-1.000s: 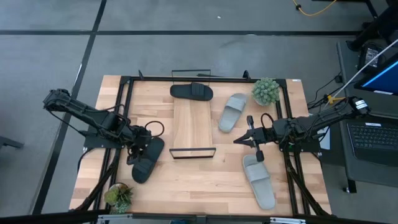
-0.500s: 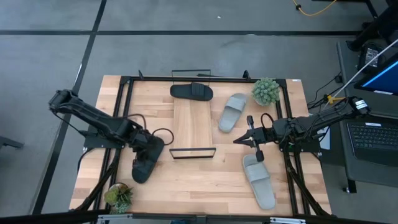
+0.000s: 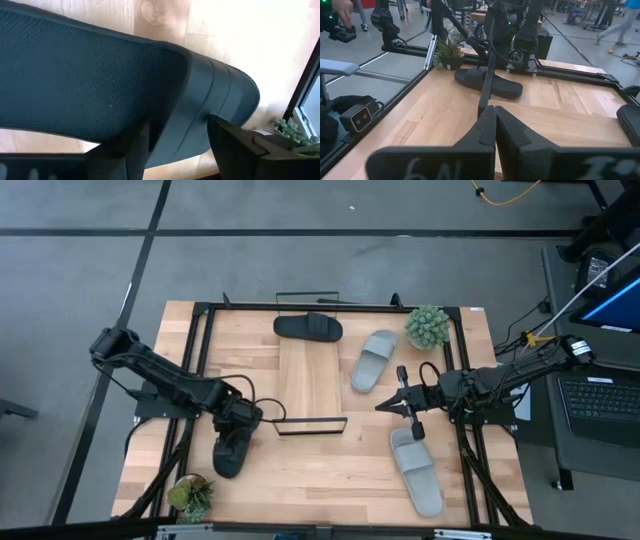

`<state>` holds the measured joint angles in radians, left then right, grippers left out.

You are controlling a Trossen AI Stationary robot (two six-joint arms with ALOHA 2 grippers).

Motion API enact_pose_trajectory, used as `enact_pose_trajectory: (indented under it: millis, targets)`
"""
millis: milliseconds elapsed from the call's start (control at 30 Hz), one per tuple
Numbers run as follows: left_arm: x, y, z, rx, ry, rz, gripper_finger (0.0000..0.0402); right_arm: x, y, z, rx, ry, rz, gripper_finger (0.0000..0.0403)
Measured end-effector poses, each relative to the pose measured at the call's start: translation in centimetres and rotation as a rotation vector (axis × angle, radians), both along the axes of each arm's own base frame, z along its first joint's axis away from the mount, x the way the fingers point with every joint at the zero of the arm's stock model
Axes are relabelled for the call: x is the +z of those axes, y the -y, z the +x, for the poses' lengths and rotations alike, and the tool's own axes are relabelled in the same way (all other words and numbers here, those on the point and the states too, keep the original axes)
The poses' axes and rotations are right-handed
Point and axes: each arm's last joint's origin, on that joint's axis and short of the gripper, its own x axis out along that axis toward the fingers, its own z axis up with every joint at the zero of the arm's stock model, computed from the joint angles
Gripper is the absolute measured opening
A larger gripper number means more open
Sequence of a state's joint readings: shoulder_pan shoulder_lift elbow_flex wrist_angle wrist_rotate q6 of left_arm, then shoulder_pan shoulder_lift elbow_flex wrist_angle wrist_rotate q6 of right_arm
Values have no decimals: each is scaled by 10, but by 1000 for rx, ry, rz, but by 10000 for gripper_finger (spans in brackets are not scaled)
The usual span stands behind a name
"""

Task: Pick and place slides into the shelf
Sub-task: Put the black slides on the shelf

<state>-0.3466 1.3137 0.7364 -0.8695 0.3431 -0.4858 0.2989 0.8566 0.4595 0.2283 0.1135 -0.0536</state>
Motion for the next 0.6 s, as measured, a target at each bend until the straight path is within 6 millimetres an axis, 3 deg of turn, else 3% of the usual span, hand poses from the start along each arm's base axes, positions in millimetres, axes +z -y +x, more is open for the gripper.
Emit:
enact_pose_trajectory:
  millis: [200,500,600]
  targets:
    - [0,0,0,2,3,13,164,0,0,0,0,0,-1,5]
    - [0,0,0,3,6,10,17,0,0,0,1,-1,-3,5]
    - [1,-1,0,8,14,7,11,0,0,0,0,-1,-3,5]
